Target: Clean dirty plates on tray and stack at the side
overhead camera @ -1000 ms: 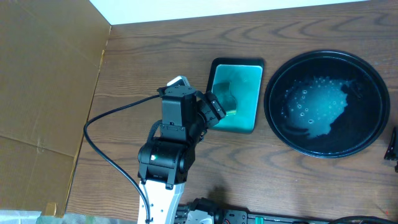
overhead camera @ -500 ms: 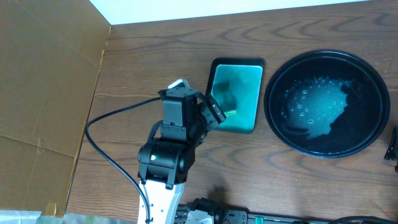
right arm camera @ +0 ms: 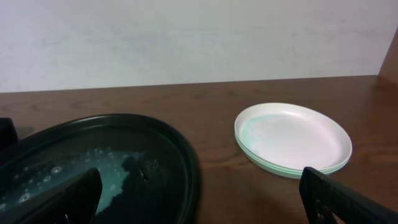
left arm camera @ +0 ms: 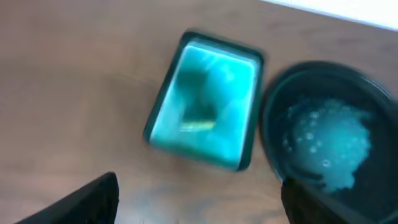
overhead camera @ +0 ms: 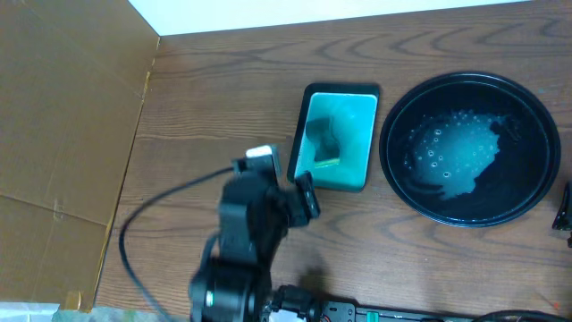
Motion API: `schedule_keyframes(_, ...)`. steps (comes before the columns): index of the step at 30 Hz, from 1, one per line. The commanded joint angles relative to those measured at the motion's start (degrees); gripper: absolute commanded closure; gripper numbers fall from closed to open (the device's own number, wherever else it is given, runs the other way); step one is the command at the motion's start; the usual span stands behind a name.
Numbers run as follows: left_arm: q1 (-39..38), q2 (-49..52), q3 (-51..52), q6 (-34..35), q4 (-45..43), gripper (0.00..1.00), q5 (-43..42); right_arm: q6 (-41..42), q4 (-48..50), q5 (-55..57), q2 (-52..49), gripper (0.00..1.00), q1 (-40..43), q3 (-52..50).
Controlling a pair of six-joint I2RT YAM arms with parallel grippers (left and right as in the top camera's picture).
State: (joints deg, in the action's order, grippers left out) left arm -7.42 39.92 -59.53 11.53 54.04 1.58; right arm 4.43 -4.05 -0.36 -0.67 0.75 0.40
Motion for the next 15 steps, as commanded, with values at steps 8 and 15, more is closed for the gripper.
schedule_keyframes(8,3.87,-30.64,27.65,-14.95,-20.22,0.16,-6.49,-0.85,-0.26,0.5,0.37,0.01,0.55,-0.09)
schedule_keyframes(15,4.02,-33.99,42.8,-14.95,-38.03,0.16,-6.03,-0.85,-0.24,0.48,0.37,0.01,0.55,-0.09)
